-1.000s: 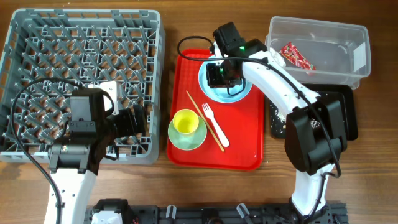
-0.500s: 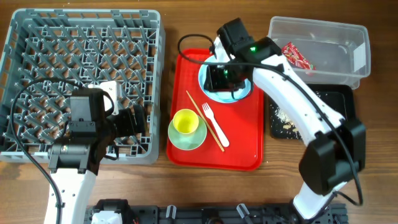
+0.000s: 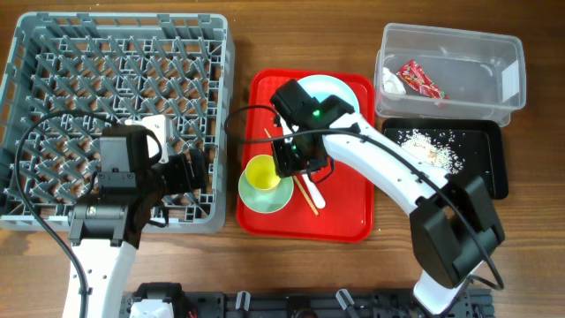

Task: Sort waste into correct bins and load items into the dishwasher rack
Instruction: 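Grasp the yellow cup from the green bowl with the right gripper, then hand the yellow cup from the right gripper to the left gripper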

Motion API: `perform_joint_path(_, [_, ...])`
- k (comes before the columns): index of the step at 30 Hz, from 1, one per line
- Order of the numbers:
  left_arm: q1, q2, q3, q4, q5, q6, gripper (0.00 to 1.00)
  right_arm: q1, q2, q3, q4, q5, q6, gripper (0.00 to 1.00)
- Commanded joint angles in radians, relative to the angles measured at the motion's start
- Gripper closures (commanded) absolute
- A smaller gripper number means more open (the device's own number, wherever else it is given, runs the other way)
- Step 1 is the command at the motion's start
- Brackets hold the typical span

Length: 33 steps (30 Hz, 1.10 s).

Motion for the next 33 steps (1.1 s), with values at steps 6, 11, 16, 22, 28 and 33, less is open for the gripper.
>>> perform_joint_path(6, [0.005, -0.008, 0.021, 0.003, 0.012, -0.005, 0.00, 0.002, 0.000, -0.081, 0.107, 0.031, 0.079, 0.95])
perform_joint_path(11, [0.005, -0.008, 0.021, 0.003, 0.012, -0.005, 0.00, -0.026, -0.015, -0.046, 0.099, 0.031, 0.103, 0.96])
perform_joint_path(16, [0.005, -0.008, 0.021, 0.019, 0.013, -0.006, 0.00, -0.094, -0.111, 0.002, 0.071, 0.027, 0.098, 0.96])
perform_joint_path(22, [0.005, -0.008, 0.021, 0.068, 0.119, -0.006, 0.00, -0.190, -0.263, 0.005, 0.062, -0.040, 0.056, 0.96])
perform_joint_path(28, [0.003, 0.014, 0.021, 0.193, 0.423, -0.010, 0.00, -0.231, -0.295, 0.005, 0.099, -0.383, -0.050, 0.95])
perform_joint_path(33, [0.003, 0.094, 0.021, 0.381, 0.820, -0.055, 0.00, -0.235, -0.292, 0.005, 0.206, -0.663, -0.055, 0.96])
